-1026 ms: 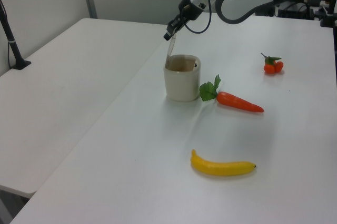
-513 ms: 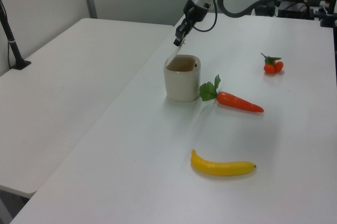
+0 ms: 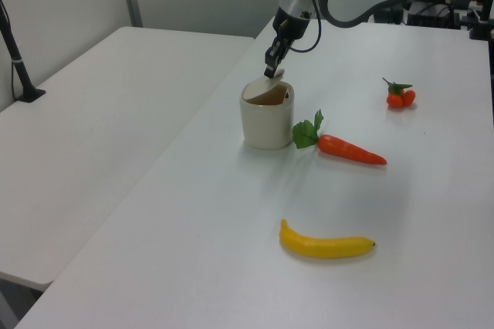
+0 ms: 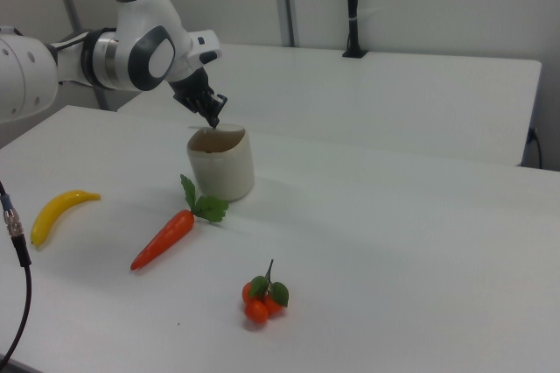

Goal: Close garbage bin
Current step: 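Push the raised lid down over the bin opening with the gripper, then press the gripper on the lid to seat it shut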

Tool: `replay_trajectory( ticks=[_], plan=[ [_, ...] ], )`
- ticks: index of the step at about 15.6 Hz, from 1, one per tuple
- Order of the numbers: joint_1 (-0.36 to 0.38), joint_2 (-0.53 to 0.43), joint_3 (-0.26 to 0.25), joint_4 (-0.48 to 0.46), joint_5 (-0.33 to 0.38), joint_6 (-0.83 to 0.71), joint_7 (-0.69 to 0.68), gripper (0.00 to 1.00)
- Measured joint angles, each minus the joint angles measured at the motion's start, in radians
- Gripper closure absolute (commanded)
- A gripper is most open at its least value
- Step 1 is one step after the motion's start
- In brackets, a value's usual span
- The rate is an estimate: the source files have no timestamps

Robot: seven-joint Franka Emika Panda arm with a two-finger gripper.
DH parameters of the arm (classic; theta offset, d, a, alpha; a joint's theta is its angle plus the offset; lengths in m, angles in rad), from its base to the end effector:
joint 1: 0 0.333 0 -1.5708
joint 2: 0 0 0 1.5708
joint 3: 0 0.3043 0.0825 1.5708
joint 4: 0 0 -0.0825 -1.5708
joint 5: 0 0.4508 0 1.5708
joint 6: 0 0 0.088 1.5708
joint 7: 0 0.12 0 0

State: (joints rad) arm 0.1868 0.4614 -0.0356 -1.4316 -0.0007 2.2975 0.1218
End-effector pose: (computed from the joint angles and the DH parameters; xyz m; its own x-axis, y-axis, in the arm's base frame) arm 0.7815 0.1236 0.4288 0.9192 0.0273 0.3928 0.0431 -0.9986 -0.0315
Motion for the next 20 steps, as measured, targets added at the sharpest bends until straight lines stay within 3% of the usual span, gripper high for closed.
replay_trajectory(
  ticks=[20],
  plan=[
    [0.028, 0.013, 0.002, -0.031, -0.036, -0.058, -0.023, 1.0]
  ],
)
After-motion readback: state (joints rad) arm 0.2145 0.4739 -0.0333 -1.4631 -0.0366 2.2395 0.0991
